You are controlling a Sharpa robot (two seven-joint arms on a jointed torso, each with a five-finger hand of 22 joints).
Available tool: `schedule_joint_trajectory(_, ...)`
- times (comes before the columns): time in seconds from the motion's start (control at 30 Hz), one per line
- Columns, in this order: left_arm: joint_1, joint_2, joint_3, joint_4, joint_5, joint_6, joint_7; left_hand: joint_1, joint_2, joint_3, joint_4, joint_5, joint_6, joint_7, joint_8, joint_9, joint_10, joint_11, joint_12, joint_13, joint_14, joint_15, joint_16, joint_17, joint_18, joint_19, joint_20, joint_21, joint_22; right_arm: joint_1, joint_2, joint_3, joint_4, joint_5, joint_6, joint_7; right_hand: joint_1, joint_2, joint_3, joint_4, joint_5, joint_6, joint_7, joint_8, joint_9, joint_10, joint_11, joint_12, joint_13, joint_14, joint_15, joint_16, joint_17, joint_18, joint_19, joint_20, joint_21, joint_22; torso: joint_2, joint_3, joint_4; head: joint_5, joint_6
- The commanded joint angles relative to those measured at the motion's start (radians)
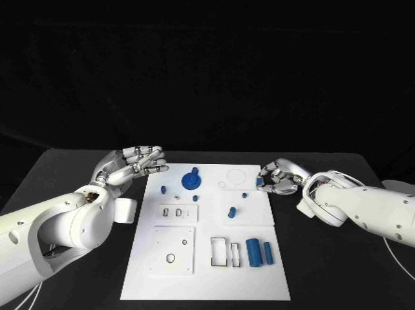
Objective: Assemble the parts on the task board
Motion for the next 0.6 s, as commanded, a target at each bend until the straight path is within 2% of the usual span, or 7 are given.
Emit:
schedule_joint_trajectory(0.03,0.001,0.001,0.001,0.002,0.002,0.020,0.002,-0.007,0.002,0.004,0.001,-0.004,0.002,0.008,-0.006,-0.001,0.006,0.002,-0.002,0.001,0.002,0.006,-0.006,0.001,0.013,0.004,0.000,-0.005,-0.001,-0.001,0.001,0.000,0.000,-0.003,-0.039,0.001,0.004,0.024,0.016,0.000,-0.025,0.020,-0.007,0.017,0.008,0.005,-0.012,0.006,0.124,0.080,-0.014,0.006,0.146,-0.001,0.002,-0.012,0.006,0.078,0.000,0.0002,-0.0004,0.001,0.000)
schedule_joint_trajectory(0.13,0.001,0.001,0.001,0.002,0.002,0.020,0.001,-0.007,0.002,0.004,0.001,-0.004,0.002,0.008,-0.006,-0.001,0.006,0.002,-0.002,0.001,0.002,0.006,-0.006,0.001,0.013,0.004,0.000,-0.005,-0.001,-0.001,0.001,0.000,0.004,0.006,-0.065,0.007,0.009,0.044,0.030,-0.004,-0.034,0.035,-0.018,0.034,0.017,0.011,-0.021,0.012,0.131,0.082,-0.022,0.008,0.151,-0.003,0.008,-0.019,0.012,0.086,-0.001,0.0004,-0.0008,0.002,0.000)
schedule_joint_trajectory(0.3,0.001,0.000,0.001,0.000,0.002,0.021,0.001,-0.007,0.002,0.004,0.001,-0.004,0.002,0.008,-0.006,-0.001,0.006,0.002,-0.002,0.001,0.002,0.006,-0.006,0.001,0.013,0.004,0.000,-0.005,-0.001,-0.001,-0.005,0.001,0.026,0.015,-0.094,0.007,0.014,0.064,0.047,-0.008,-0.033,0.042,-0.025,0.048,0.024,0.014,-0.028,0.013,0.133,0.083,-0.029,0.009,0.155,-0.004,0.011,-0.025,0.014,0.090,-0.001,0.0013,-0.0017,0.006,0.002)
schedule_joint_trajectory(0.4,0.001,0.001,0.001,-0.002,0.002,0.021,0.000,-0.007,0.002,0.004,0.001,-0.004,0.002,0.008,-0.006,-0.001,0.006,0.002,-0.002,0.001,0.002,0.006,-0.006,0.001,0.013,0.004,0.000,-0.005,-0.001,0.001,-0.012,0.003,0.052,0.018,-0.104,-0.005,0.015,0.071,0.054,-0.010,-0.036,0.041,-0.027,0.053,0.027,0.014,-0.030,0.012,0.133,0.083,-0.031,0.009,0.156,-0.004,0.012,-0.028,0.015,0.091,-0.003,0.0004,-0.0016,0.004,0.003)
schedule_joint_trajectory(0.53,0.001,0.001,0.001,-0.006,0.002,0.022,-0.001,-0.007,0.002,0.004,0.001,-0.004,0.002,0.008,-0.006,-0.001,0.006,0.002,-0.002,0.001,0.002,0.006,-0.006,0.001,0.013,0.004,0.000,-0.005,-0.001,0.008,-0.018,0.005,0.095,0.015,-0.109,-0.055,0.008,0.077,0.058,-0.008,-0.047,0.035,-0.027,0.057,0.031,0.010,-0.030,0.007,0.128,0.082,-0.032,0.008,0.153,-0.003,0.007,-0.030,0.010,0.086,-0.004,-0.0013,-0.0021,0.006,0.004)
schedule_joint_trajectory(0.6,0.001,0.001,0.001,-0.008,0.002,0.023,-0.002,-0.007,0.002,0.006,0.000,-0.004,0.002,0.008,-0.007,-0.001,0.007,0.002,-0.004,0.001,0.002,0.006,-0.007,0.001,0.013,0.005,0.000,-0.005,-0.001,0.014,-0.014,0.005,0.115,0.001,-0.110,-0.092,0.004,0.077,0.059,-0.007,-0.050,0.032,-0.027,0.057,0.032,0.008,-0.030,0.004,0.125,0.082,-0.032,0.007,0.150,-0.002,0.006,-0.031,0.008,0.084,-0.006,-0.0011,-0.0043,0.009,0.005)
